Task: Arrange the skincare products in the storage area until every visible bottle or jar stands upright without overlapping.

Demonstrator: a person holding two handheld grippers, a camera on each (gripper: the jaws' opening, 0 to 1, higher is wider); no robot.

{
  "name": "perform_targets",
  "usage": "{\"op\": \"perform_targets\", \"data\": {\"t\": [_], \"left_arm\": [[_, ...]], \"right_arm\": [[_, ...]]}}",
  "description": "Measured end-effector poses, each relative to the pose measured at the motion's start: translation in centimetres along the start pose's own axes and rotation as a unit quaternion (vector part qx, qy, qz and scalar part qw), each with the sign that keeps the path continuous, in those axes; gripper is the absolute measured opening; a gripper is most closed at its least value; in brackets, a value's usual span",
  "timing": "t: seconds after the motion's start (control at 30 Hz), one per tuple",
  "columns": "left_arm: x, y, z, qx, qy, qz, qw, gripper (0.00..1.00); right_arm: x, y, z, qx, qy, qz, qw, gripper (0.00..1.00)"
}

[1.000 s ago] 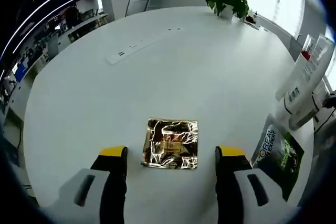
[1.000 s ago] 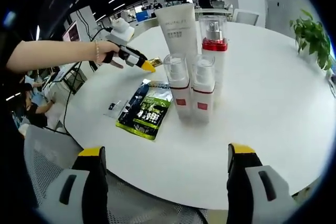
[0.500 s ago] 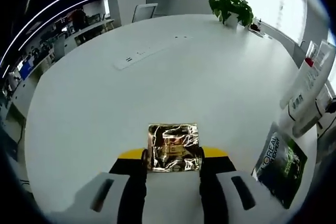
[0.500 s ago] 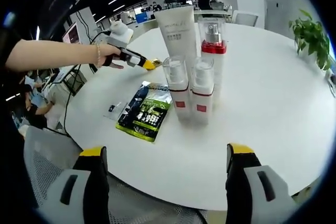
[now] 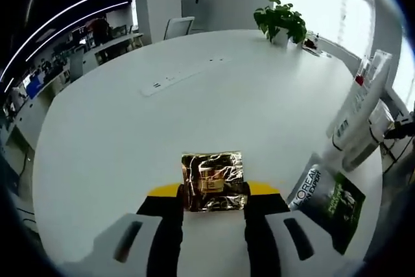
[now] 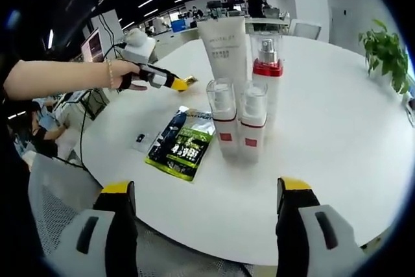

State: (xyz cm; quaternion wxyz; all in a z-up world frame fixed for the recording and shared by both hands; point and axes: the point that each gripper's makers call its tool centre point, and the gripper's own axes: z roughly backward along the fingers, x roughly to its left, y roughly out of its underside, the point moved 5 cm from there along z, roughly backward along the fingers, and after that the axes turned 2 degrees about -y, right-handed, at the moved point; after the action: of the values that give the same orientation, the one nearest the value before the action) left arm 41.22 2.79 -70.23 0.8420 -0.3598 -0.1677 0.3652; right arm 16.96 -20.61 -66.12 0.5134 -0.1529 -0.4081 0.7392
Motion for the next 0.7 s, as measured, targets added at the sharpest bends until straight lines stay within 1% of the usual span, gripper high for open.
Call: {"op": "perform_targets", "data": {"t": [0.13, 0.17, 0.2, 0.27, 0.3, 0.4, 0.43, 0.53, 0.57, 0.7], "left_arm": [[-1.6, -0.2, 1.7, -0.014, 0.007, -0.01, 0.9998, 0.35], [-2.5, -0.4, 2.4, -0.02, 0.011, -0.013, 0.9997, 0.35], [-3.0, -0.4, 2.9, -0.024, 0.012, -0.015, 0.9995, 0.35], [-3.7, -0.5, 3.8, -0.031, 0.016, -0.017, 0.9993, 0.35], [-3.7, -0.5, 4.0, -0.035, 0.016, -0.016, 0.9991, 0.35], [-4.7, -0.4, 5.2, -0.045, 0.02, -0.019, 0.9986, 0.35], [-5.3, -0.6, 5.9, -0.048, 0.02, -0.017, 0.9985, 0.35], [-6.1, -0.5, 6.9, -0.057, 0.022, -0.016, 0.998, 0.35], [-6.8, -0.6, 7.6, -0.06, 0.023, -0.016, 0.9978, 0.35], [-8.1, -0.6, 8.9, -0.066, 0.025, -0.022, 0.9972, 0.35]], "right_arm": [[0.2, -0.9, 0.7, -0.023, -0.003, -0.005, 0.9997, 0.86], [0.2, -1.0, 0.8, -0.026, -0.003, -0.009, 0.9996, 0.85], [0.1, -1.0, 0.7, -0.028, -0.004, -0.012, 0.9995, 0.84], [0.2, -1.2, 0.8, -0.033, -0.006, -0.016, 0.9993, 0.83], [0.3, -1.3, 0.9, -0.036, -0.008, -0.017, 0.9992, 0.81], [0.5, -1.3, 0.9, -0.04, -0.015, -0.018, 0.9989, 0.78], [0.6, -1.4, 1.0, -0.042, -0.018, -0.019, 0.9988, 0.76], [1.0, -1.5, 1.0, -0.046, -0.03, -0.018, 0.9983, 0.7], [1.2, -1.5, 1.0, -0.046, -0.034, -0.02, 0.9982, 0.68], [1.9, -1.5, 1.0, -0.045, -0.049, -0.024, 0.9975, 0.65]]}}
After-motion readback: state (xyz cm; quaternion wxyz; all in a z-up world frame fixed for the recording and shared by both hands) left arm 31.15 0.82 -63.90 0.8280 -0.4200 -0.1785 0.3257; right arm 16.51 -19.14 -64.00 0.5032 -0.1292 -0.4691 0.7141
